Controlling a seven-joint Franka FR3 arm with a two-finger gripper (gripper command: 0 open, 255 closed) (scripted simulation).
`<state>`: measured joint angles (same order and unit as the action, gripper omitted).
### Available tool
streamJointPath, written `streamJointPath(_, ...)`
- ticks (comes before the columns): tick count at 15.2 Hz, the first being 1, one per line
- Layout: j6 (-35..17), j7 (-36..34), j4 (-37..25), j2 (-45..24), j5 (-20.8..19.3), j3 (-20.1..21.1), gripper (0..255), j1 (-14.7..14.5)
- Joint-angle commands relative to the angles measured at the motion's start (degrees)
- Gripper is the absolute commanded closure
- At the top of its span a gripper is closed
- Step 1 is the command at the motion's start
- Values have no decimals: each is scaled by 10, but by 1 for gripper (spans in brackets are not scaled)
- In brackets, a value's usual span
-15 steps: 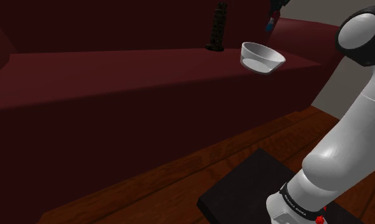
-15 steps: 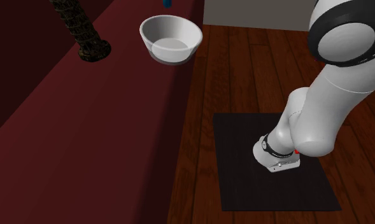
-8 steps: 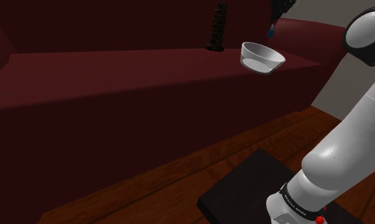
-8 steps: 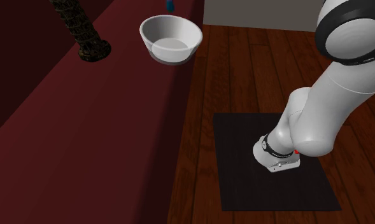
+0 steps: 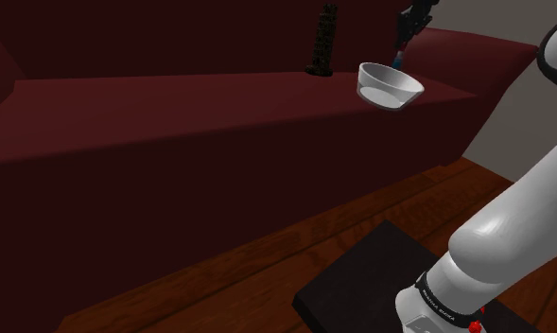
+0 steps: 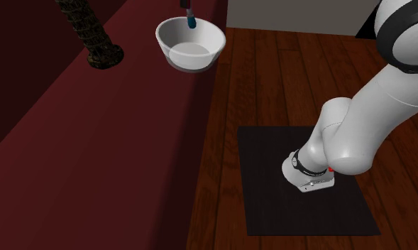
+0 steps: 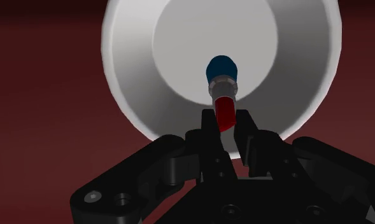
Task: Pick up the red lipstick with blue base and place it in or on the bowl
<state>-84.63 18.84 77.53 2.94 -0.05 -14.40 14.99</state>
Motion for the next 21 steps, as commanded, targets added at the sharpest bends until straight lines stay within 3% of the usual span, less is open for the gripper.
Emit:
streamJointPath(1,-21,-2,34,13,-4,2,255,-1)
streamJointPath(3,-46,-4,70,25,-7,3,255,-2)
streamJointPath(11,-46,-4,70,25,-7,3,255,-2)
streamJointPath(12,-46,-4,70,25,-7,3,0,-2)
streamJointPath(17,-46,-4,70,25,-7,3,0,-2)
streamJointPath(21,41,2,-49,-9,3,-2,0,1)
